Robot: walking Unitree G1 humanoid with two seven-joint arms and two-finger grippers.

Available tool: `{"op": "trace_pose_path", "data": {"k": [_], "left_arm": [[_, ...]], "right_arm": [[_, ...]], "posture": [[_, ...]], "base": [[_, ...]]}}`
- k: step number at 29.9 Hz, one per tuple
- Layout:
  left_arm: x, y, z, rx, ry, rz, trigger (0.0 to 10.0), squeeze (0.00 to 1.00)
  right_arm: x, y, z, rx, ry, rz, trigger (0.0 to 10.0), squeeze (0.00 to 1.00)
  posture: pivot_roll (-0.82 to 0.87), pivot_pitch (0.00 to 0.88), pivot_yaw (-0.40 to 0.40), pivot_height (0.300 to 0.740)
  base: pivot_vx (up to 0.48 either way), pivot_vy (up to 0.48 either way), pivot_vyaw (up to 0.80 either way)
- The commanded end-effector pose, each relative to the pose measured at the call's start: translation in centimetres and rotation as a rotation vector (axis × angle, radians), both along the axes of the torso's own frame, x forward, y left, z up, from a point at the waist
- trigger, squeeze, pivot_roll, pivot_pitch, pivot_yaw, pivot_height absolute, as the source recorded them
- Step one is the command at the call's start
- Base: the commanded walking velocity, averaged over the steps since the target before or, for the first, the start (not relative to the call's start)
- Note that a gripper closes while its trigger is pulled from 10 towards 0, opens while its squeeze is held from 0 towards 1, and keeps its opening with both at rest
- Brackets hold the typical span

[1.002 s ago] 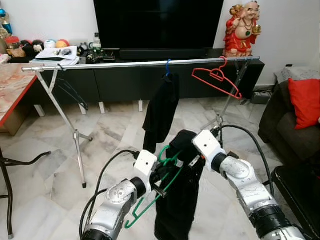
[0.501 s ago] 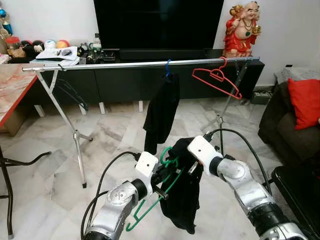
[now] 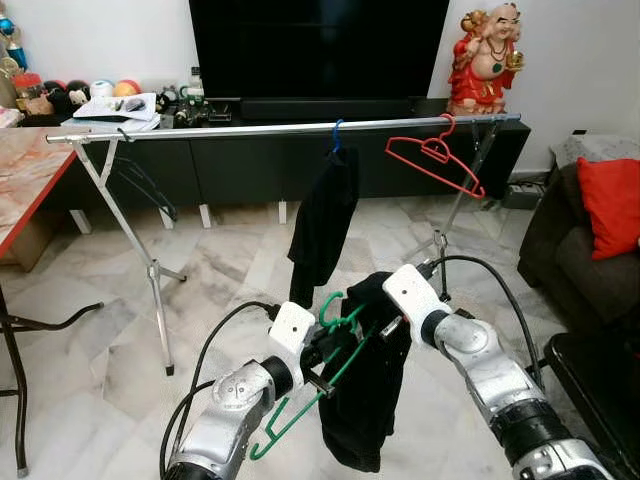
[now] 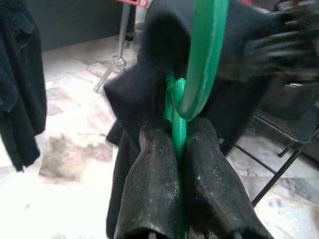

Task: Hang hanger

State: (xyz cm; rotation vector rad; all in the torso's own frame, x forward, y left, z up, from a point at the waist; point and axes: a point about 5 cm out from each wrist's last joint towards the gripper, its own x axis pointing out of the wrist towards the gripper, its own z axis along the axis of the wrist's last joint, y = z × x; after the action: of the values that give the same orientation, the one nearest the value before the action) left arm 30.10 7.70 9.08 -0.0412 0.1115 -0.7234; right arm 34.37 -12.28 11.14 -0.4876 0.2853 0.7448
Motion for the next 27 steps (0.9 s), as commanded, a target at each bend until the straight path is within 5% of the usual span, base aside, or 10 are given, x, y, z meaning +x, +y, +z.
{"op": "trace_pose_path", "data": {"k": [1, 13, 14, 15, 16, 27], "left_arm": [[0.1, -0.6, 1.1, -0.03, -0.038, -0.023, 10.0, 0.0], [-0.1, -0.7, 0.9, -0.026, -0.032, -0.024, 10.0, 0.0], [-0.1, -0.7, 0.9, -0.026, -0.032, -0.024, 10.0, 0.0], [-0.1, -0.7, 0.9, -0.027, -0.032, -0.024, 10.0, 0.0], [0.0, -0.8, 0.9, -0.027, -0.032, -0.023, 10.0, 0.0], [0.3, -0.5, 1.1, -0.046, -0.034, 0.011, 10.0, 0.0]], "right_arm": [[-1.0, 2.1, 0.4, 0.005, -0.003, 0.171, 10.0, 0.0], [-1.7, 1.8, -0.4, -0.095, 0.035, 0.237, 10.0, 0.0], [-1.5, 1.6, -0.5, -0.096, 0.034, 0.216, 10.0, 0.15], [-1.4, 1.5, -0.5, -0.095, 0.033, 0.197, 10.0, 0.15], [-1.3, 1.5, -0.4, -0.091, 0.031, 0.189, 10.0, 1.0], [-1.3, 1.5, -0.4, -0.106, 0.032, 0.177, 10.0, 1.0]], "posture": [[0.11, 0.0, -0.033, 0.74], [0.11, 0.0, -0.037, 0.74], [0.11, 0.0, -0.037, 0.74], [0.11, 0.0, -0.037, 0.74], [0.11, 0.0, -0.037, 0.74], [0.11, 0.0, -0.039, 0.74]], "base": [[0.0, 0.0, 0.0], [0.0, 0.0, 0.0], [0.0, 0.0, 0.0], [0.0, 0.0, 0.0], [0.0, 0.0, 0.0], [0.0, 0.0, 0.0]]}}
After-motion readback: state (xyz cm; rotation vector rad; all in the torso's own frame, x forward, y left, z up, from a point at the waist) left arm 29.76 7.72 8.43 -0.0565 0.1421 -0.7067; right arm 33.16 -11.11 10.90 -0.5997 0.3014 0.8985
